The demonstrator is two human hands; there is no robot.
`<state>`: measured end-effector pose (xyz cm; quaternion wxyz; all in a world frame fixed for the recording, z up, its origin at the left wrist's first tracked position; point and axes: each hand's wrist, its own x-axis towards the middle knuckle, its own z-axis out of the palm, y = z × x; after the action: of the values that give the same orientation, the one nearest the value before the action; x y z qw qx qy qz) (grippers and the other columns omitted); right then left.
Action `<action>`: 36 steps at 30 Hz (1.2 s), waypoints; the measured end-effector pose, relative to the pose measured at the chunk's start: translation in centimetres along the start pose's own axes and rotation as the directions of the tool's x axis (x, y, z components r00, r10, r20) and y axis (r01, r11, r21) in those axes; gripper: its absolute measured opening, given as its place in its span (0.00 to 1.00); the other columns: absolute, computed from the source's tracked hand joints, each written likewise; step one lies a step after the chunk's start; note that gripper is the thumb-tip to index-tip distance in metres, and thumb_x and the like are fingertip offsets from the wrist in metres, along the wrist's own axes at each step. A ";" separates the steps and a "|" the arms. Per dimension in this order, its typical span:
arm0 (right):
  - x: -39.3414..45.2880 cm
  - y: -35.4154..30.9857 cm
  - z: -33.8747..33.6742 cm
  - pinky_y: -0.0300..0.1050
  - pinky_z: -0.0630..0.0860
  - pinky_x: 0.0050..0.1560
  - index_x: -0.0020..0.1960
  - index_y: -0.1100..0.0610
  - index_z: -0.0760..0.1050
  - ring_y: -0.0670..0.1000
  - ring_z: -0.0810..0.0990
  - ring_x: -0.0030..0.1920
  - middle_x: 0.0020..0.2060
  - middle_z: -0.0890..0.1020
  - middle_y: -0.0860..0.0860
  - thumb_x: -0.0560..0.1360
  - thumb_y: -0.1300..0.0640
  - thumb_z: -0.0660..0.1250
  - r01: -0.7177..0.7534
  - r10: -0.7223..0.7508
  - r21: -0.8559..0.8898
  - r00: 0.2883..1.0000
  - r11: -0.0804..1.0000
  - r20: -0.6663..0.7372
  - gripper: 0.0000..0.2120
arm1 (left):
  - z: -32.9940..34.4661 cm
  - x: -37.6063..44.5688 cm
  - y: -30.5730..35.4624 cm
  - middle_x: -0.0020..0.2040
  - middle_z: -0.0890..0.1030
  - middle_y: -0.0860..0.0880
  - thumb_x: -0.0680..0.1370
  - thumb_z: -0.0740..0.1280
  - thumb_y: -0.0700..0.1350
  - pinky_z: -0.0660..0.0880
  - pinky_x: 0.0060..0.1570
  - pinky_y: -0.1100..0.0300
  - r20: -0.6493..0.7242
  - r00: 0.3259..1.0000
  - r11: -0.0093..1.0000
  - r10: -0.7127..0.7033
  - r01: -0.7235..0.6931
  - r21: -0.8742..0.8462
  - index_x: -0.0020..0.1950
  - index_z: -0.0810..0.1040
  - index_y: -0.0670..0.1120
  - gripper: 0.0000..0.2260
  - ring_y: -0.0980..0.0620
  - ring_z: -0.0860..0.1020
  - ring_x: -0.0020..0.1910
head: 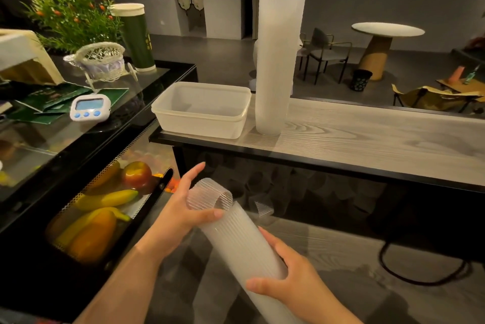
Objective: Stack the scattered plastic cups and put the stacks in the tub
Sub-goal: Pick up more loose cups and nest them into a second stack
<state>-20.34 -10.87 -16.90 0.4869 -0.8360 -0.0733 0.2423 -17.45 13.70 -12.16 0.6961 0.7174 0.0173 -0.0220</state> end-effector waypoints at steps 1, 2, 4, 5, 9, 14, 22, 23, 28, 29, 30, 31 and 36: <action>-0.1 0.0 0.0 0.49 0.73 0.66 0.68 0.21 0.55 0.41 0.71 0.65 0.65 0.69 0.32 0.53 0.26 0.76 0.009 -0.009 0.007 1.000 1.000 -0.002 0.49 | -0.1 -0.1 0.3 0.61 0.75 0.60 0.61 0.83 0.49 0.80 0.47 0.63 0.011 1.000 0.996 0.025 -0.026 0.082 0.68 0.67 0.70 0.42 0.61 0.79 0.58; -0.2 0.0 -0.1 0.49 0.73 0.66 0.69 0.22 0.55 0.41 0.70 0.65 0.66 0.68 0.32 0.53 0.26 0.76 0.019 -0.019 0.010 1.000 1.000 -0.005 0.49 | -0.3 -0.2 0.5 0.62 0.74 0.61 0.59 0.82 0.54 0.79 0.49 0.62 0.031 0.999 0.984 0.037 -0.041 0.171 0.66 0.69 0.72 0.40 0.59 0.77 0.60; -0.5 -0.1 -0.2 0.49 0.73 0.66 0.68 0.21 0.54 0.40 0.71 0.65 0.66 0.68 0.31 0.53 0.25 0.75 0.033 -0.033 0.016 0.999 0.999 -0.003 0.49 | -0.5 -0.4 0.9 0.64 0.72 0.63 0.58 0.79 0.63 0.76 0.54 0.62 0.080 0.996 0.949 0.027 -0.051 0.310 0.63 0.69 0.75 0.36 0.60 0.73 0.63; -0.6 -0.2 -0.2 0.49 0.73 0.66 0.68 0.21 0.54 0.40 0.71 0.64 0.65 0.68 0.31 0.53 0.25 0.75 0.039 -0.039 0.014 0.999 0.999 0.001 0.49 | -0.5 -0.4 1.1 0.64 0.71 0.64 0.60 0.77 0.65 0.75 0.55 0.64 0.097 0.995 0.930 0.023 -0.057 0.364 0.63 0.68 0.75 0.34 0.61 0.72 0.63; -1.0 -0.6 -0.2 0.48 0.74 0.65 0.69 0.22 0.53 0.40 0.72 0.63 0.65 0.68 0.31 0.53 0.25 0.74 0.052 -0.052 0.013 0.999 0.999 0.002 0.50 | -0.2 -0.5 2.0 0.63 0.68 0.67 0.72 0.66 0.68 0.71 0.53 0.65 0.098 0.995 0.856 0.014 -0.062 0.514 0.60 0.64 0.80 0.20 0.61 0.70 0.62; -1.5 -0.9 -0.3 0.46 0.73 0.66 0.71 0.25 0.56 0.38 0.71 0.63 0.65 0.68 0.30 0.53 0.26 0.75 0.084 -0.084 0.031 0.996 0.996 -0.008 0.50 | 0.0 -1.1 3.2 0.62 0.71 0.63 0.75 0.67 0.60 0.72 0.55 0.63 0.088 0.996 0.828 0.002 -0.050 0.559 0.62 0.68 0.75 0.18 0.60 0.72 0.60; -1.2 -0.7 0.2 0.44 0.74 0.64 0.70 0.25 0.59 0.38 0.74 0.61 0.63 0.72 0.31 0.57 0.34 0.79 0.088 -0.085 0.098 0.996 0.991 -0.033 0.46 | 1.9 -1.8 2.4 0.73 0.62 0.66 0.75 0.52 0.73 0.59 0.73 0.53 0.291 0.921 0.869 -0.259 0.091 0.487 0.71 0.59 0.77 0.23 0.61 0.61 0.73; -1.0 -0.5 0.2 0.45 0.75 0.64 0.69 0.25 0.59 0.38 0.74 0.62 0.64 0.72 0.32 0.57 0.34 0.79 0.082 -0.079 0.100 0.996 0.992 -0.032 0.47 | 2.2 -1.8 2.6 0.75 0.60 0.66 0.77 0.52 0.72 0.56 0.74 0.54 0.332 0.884 0.893 -0.330 0.178 0.413 0.71 0.57 0.78 0.22 0.61 0.58 0.75; 0.1 -0.1 -0.1 0.45 0.75 0.64 0.73 0.28 0.55 0.38 0.72 0.62 0.65 0.69 0.30 0.58 0.29 0.74 0.056 -0.054 0.042 0.997 0.998 -0.062 0.48 | -1.2 2.3 0.4 0.73 0.72 0.54 0.81 0.53 0.65 0.67 0.66 0.51 -0.002 0.950 0.946 -0.311 0.310 0.092 0.76 0.64 0.62 0.23 0.52 0.69 0.72; 0.3 0.0 -0.3 0.45 0.76 0.62 0.73 0.28 0.54 0.38 0.72 0.62 0.64 0.68 0.29 0.59 0.29 0.74 0.048 -0.045 0.033 0.997 0.998 -0.069 0.48 | -2.6 3.2 -0.9 0.72 0.73 0.49 0.81 0.56 0.64 0.68 0.65 0.48 -0.223 0.944 0.912 -0.242 0.300 0.280 0.76 0.66 0.56 0.25 0.47 0.71 0.70; 0.4 0.1 -0.4 0.45 0.76 0.61 0.72 0.27 0.53 0.39 0.72 0.61 0.63 0.68 0.29 0.60 0.29 0.74 0.036 -0.034 0.022 0.996 0.999 -0.077 0.47 | -4.0 4.3 -2.3 0.72 0.73 0.45 0.81 0.60 0.61 0.68 0.65 0.48 -0.334 0.920 0.820 -0.207 0.349 0.454 0.76 0.66 0.52 0.26 0.44 0.72 0.69; 0.3 0.3 -0.5 0.45 0.76 0.61 0.72 0.26 0.52 0.40 0.72 0.60 0.62 0.68 0.30 0.60 0.29 0.73 0.025 -0.024 0.014 0.996 1.000 -0.085 0.46 | -5.4 4.9 -4.1 0.71 0.73 0.41 0.81 0.63 0.59 0.69 0.65 0.49 -0.401 0.886 0.672 -0.232 0.444 0.593 0.77 0.66 0.49 0.27 0.41 0.72 0.69; 0.2 1.1 -0.3 0.45 0.74 0.63 0.72 0.26 0.55 0.40 0.73 0.61 0.64 0.71 0.35 0.57 0.30 0.75 -0.026 0.029 0.022 0.994 0.999 -0.103 0.48 | -8.7 4.4 -12.9 0.74 0.66 0.42 0.73 0.67 0.62 0.72 0.67 0.52 -0.378 0.830 0.196 -0.410 0.485 0.852 0.77 0.63 0.55 0.34 0.41 0.71 0.69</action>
<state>-20.16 -11.61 -17.74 0.4951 -0.8433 -0.0342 0.2062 -13.67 22.71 -25.00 0.1262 0.9426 0.2321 -0.2043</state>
